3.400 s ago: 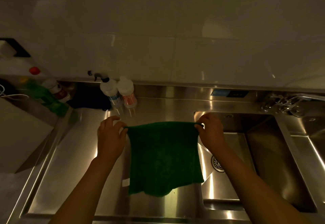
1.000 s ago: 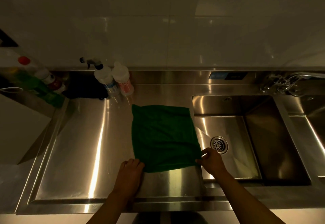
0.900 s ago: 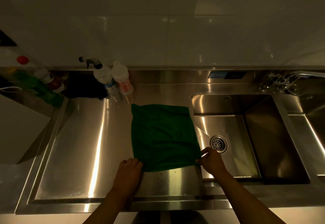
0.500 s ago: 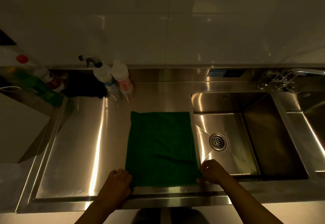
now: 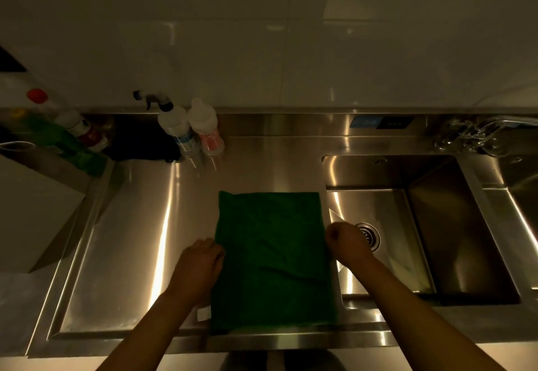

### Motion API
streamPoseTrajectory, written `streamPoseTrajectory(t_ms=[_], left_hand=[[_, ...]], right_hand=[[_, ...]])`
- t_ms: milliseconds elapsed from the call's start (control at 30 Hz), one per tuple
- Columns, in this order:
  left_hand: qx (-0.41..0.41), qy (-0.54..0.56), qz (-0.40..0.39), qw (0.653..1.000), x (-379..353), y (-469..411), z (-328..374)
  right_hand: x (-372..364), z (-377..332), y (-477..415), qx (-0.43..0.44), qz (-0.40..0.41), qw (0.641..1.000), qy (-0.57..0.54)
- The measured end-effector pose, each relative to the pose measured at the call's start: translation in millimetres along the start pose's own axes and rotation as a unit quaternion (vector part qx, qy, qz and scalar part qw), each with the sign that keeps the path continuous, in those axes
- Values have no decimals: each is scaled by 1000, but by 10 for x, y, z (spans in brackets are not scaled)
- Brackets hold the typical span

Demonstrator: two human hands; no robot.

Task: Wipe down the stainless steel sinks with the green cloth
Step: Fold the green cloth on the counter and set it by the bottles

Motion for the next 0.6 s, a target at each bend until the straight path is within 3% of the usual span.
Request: streamPoseTrajectory(t_ms=[200,433,600], left_hand=[[0,-26,20,999,15,-727,72],[26,-20,70,997,176,-1276,-147],[42,-36,23,998,115,-1534,-295]], right_hand=[[49,-530,-437,98,61,992,48],[128,-531,-833,87,85,990,70],[121,-536,-986,94,86,988,91]])
Point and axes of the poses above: each hand's wrist, its own y-axis away from the middle knuckle, its own x-axis out of the back of the hand, z = x × y, the point moved 7 cm from there along -y, towards the middle knuckle, and after that the axes turned 1 degree about -y, right-handed, at the moved point
